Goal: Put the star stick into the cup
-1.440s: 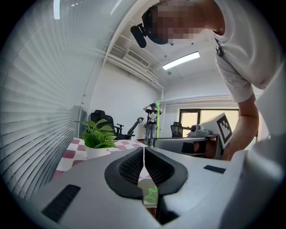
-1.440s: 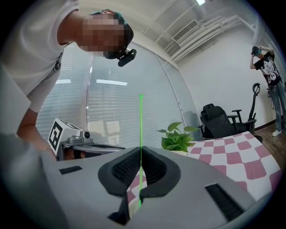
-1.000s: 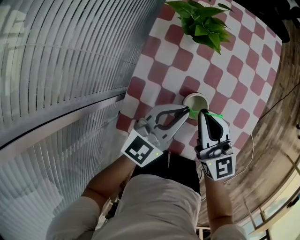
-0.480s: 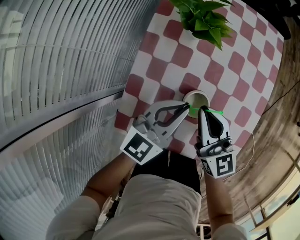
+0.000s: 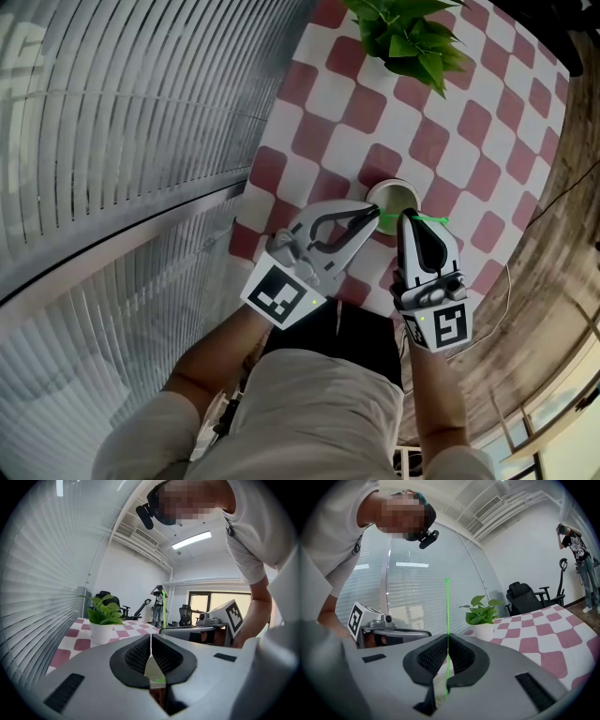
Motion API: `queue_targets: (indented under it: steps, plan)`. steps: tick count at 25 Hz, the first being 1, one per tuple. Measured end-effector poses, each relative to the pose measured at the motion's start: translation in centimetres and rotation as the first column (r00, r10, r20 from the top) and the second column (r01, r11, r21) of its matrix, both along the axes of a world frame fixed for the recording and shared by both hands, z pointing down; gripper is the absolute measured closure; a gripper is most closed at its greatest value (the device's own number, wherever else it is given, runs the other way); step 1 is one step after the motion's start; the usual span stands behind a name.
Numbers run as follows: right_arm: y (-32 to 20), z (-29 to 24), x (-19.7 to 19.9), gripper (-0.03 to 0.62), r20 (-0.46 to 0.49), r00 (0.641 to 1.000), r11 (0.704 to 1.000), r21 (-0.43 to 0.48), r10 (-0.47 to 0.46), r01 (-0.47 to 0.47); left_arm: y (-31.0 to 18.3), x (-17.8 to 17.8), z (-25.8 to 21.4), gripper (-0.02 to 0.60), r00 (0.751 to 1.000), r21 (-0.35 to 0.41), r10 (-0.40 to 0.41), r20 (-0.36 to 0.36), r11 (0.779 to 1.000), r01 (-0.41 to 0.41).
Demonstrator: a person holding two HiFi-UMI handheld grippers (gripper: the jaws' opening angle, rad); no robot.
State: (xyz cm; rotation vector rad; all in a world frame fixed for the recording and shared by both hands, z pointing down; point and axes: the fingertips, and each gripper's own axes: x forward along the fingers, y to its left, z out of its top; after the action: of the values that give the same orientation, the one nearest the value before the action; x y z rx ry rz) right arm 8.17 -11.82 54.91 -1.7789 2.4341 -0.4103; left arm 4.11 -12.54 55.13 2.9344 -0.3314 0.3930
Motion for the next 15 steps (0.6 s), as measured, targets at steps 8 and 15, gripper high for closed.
queue_targets:
  steps: [8,15]
  plan:
    - [-0.2,0.3,0.4,0.562,-0.011,1.0,1.0,-0.006,0.011,-0.011,0.1,0.2,0.1,0.543,1.0,0.002,0.009,0.001,1.0,-0.009]
    - [-0.3,0.6,1.1,0.56,-0.039,0.999,0.999,-0.017,0.027,-0.028,0.3,0.3,0.2,0.543,1.0,0.003,0.015,0.004,1.0,-0.015]
